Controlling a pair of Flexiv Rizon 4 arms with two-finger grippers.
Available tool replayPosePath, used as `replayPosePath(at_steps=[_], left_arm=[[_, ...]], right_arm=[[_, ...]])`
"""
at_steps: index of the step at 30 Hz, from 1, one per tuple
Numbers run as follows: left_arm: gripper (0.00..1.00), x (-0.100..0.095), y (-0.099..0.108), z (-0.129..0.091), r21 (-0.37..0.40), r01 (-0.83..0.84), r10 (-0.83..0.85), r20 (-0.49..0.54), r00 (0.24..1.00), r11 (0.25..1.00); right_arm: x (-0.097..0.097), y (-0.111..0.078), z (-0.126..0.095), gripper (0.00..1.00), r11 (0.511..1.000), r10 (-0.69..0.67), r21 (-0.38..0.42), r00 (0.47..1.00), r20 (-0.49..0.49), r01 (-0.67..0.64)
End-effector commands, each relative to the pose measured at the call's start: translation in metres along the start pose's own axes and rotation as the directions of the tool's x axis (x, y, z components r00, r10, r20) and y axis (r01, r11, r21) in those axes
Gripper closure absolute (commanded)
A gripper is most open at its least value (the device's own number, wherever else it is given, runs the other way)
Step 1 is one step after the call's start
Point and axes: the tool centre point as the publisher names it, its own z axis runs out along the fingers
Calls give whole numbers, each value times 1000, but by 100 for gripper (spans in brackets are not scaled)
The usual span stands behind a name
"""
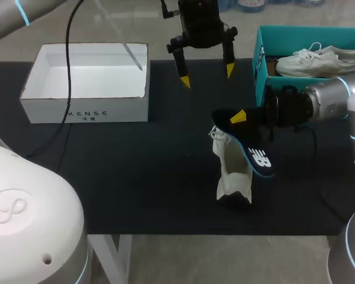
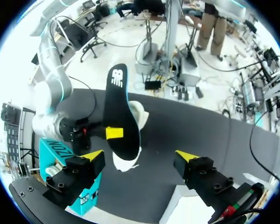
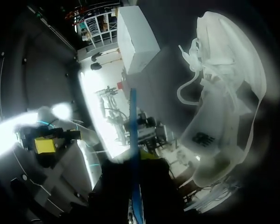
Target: Take the shoe out of the shoebox, open the shoe tongue, remove and reinsert the insole, then place the shoe into the shoebox
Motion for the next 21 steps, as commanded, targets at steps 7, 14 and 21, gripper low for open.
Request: replayPosePath(at_steps=[7, 14, 21], left_arm=[[0, 118, 2, 3, 283, -322, -12, 768, 640, 904], [0, 157, -16, 19, 237, -358, -12, 848, 529, 903], [0, 171, -54, 24, 186, -341, 29, 843, 538, 921]], right_arm=[[0, 0, 1, 100, 1000, 0, -2, 1000, 1, 0], [0, 0, 1, 100, 1000, 0, -2, 1000, 1, 0], [0, 0, 1, 100, 1000, 0, -2, 1000, 1, 0]])
